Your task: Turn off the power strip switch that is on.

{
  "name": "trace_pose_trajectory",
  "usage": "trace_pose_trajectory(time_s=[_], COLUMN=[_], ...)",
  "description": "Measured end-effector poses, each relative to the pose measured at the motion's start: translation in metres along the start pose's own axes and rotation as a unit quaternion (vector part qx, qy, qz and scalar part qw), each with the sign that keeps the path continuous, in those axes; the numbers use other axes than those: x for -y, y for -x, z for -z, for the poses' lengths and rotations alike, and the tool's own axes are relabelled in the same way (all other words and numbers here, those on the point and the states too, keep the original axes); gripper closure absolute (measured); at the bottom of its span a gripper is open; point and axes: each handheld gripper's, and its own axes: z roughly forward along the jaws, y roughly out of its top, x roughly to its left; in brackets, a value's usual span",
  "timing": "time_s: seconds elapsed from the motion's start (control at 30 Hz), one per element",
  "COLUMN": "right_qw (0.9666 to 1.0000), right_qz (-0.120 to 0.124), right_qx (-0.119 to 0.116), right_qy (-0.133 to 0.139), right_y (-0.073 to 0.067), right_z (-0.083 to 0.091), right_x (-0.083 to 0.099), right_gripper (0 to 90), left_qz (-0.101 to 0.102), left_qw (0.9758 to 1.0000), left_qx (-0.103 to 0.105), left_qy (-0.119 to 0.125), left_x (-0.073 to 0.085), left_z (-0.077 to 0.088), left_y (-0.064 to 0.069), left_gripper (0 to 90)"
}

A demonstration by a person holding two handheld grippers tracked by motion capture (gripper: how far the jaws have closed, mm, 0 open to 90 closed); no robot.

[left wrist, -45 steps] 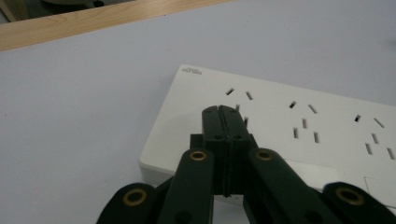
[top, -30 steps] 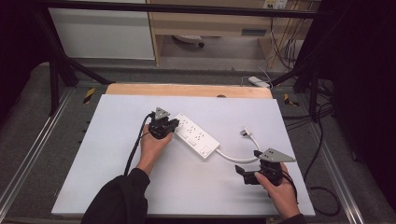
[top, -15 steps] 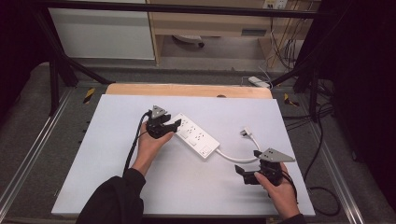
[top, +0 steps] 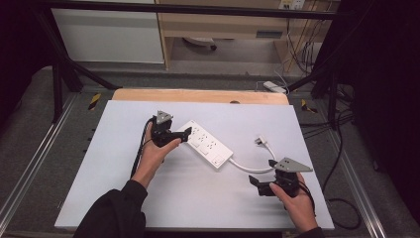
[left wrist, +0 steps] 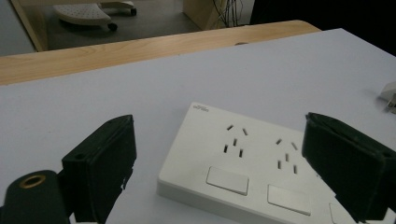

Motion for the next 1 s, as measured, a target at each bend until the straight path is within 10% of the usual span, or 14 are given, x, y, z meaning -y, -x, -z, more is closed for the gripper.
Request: trace_pose_trajectory(time_s=[1.0], right_qw=[1.0000], right_qz=[0.003], right_qx=[-0.006], right_qy=[0.004], right_y=[-0.001], right_z=[0.000], right_x=[0.000], right_gripper=[2.2], left_qz=[-0.003], left_qw=[0.9986], left_qx=[0.028], left_qy=[0.045], left_x=[0.003], left_z=[0.078], left_y=[-0.009], left_gripper=[7.9])
